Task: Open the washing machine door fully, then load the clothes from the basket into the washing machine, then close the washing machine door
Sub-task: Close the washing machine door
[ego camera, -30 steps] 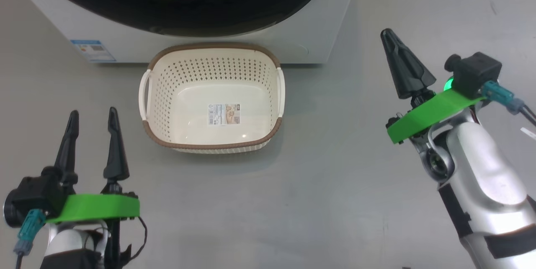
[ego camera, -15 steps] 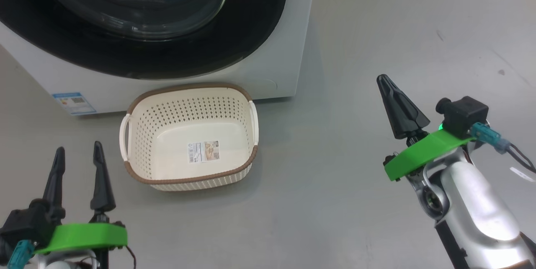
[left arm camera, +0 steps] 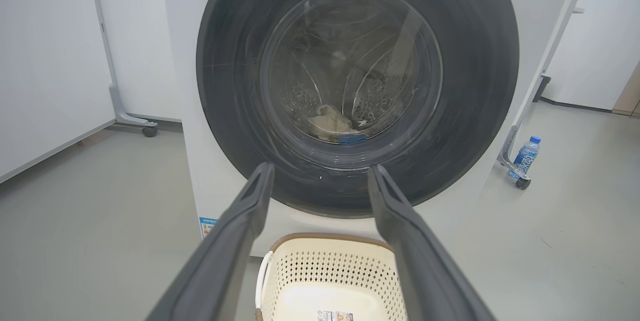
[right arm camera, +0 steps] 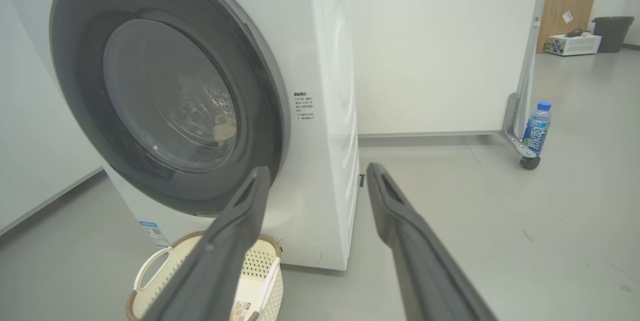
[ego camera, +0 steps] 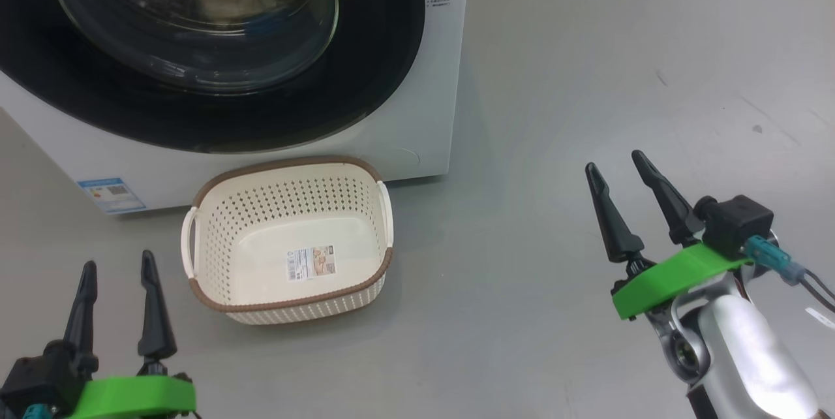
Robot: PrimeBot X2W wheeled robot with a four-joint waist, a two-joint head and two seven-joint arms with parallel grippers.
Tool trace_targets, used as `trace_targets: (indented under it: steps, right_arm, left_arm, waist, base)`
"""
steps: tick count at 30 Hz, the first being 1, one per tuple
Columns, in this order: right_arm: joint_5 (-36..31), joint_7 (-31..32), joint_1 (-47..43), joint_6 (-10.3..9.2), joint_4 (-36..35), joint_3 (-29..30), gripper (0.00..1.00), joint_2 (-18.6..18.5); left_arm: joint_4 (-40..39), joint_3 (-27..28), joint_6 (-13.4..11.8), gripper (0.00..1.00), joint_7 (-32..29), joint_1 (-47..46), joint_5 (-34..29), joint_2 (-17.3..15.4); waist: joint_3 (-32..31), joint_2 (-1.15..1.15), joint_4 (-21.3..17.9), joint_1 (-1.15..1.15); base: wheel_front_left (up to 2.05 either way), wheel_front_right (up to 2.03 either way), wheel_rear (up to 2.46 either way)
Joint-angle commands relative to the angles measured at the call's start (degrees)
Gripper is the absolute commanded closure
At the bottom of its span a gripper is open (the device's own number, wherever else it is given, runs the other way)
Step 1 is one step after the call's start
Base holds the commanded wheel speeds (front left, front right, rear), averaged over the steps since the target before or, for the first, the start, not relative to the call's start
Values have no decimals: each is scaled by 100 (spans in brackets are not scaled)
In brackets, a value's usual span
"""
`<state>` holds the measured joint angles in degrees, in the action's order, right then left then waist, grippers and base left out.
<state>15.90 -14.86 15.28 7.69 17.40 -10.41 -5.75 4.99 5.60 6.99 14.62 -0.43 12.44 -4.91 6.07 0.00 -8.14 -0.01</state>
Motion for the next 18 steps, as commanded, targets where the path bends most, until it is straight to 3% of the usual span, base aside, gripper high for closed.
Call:
trace_targets:
  steps: [1, 18]
  right_arm:
    - [-84, -14, 41, -20, -219, -63, 0, 32]
    - [-304, -14, -240, -20, -477, 292, 0, 132]
  left_arm:
    - [-220, 233, -30, 0, 38, -42, -86, -66]
    - [-137, 142, -134, 0, 38, 123, -277, -55]
  waist:
    - [-28, 0, -10, 1]
    - [-165, 0, 49, 1]
  base:
    - [0, 0, 0]
    - [0, 0, 0]
